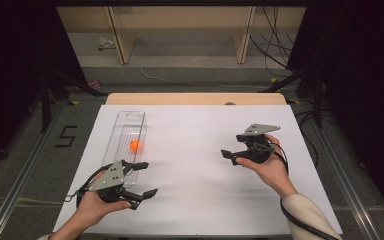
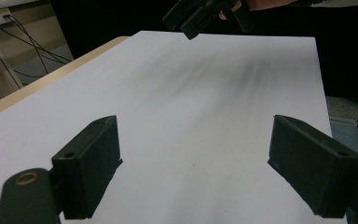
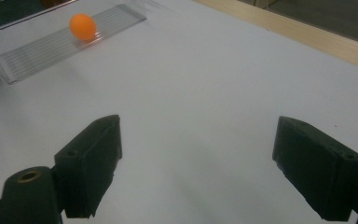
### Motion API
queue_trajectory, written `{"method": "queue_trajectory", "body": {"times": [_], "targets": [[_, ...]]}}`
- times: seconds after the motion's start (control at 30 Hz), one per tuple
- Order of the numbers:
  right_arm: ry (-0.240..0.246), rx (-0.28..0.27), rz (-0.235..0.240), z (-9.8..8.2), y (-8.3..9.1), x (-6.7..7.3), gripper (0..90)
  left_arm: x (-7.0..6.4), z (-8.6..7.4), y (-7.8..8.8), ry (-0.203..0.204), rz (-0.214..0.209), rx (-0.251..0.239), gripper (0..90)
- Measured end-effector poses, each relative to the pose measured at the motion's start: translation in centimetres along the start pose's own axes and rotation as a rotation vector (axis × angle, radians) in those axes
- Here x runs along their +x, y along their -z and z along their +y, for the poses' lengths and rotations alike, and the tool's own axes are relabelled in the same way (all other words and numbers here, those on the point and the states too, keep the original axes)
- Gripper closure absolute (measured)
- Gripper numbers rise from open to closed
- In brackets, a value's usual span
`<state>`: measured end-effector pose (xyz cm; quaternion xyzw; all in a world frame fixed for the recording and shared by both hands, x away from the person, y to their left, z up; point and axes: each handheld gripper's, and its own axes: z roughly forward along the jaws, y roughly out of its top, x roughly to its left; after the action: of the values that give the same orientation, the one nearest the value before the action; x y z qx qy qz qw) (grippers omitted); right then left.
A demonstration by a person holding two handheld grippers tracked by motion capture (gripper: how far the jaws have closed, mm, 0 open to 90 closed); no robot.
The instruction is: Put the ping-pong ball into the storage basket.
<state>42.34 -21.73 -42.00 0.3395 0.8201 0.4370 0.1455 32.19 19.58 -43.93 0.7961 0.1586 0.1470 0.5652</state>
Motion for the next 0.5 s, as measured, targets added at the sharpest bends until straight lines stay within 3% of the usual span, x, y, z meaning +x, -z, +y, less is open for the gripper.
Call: {"method": "queue_trajectory", "body": {"times": [0.5], "targets": [[-0.004, -0.002, -0.019, -1.5, 1.7, -0.3, 16.5, 0.0, 0.0, 0.0, 0.000, 0.000, 0.002, 16.0]]}}
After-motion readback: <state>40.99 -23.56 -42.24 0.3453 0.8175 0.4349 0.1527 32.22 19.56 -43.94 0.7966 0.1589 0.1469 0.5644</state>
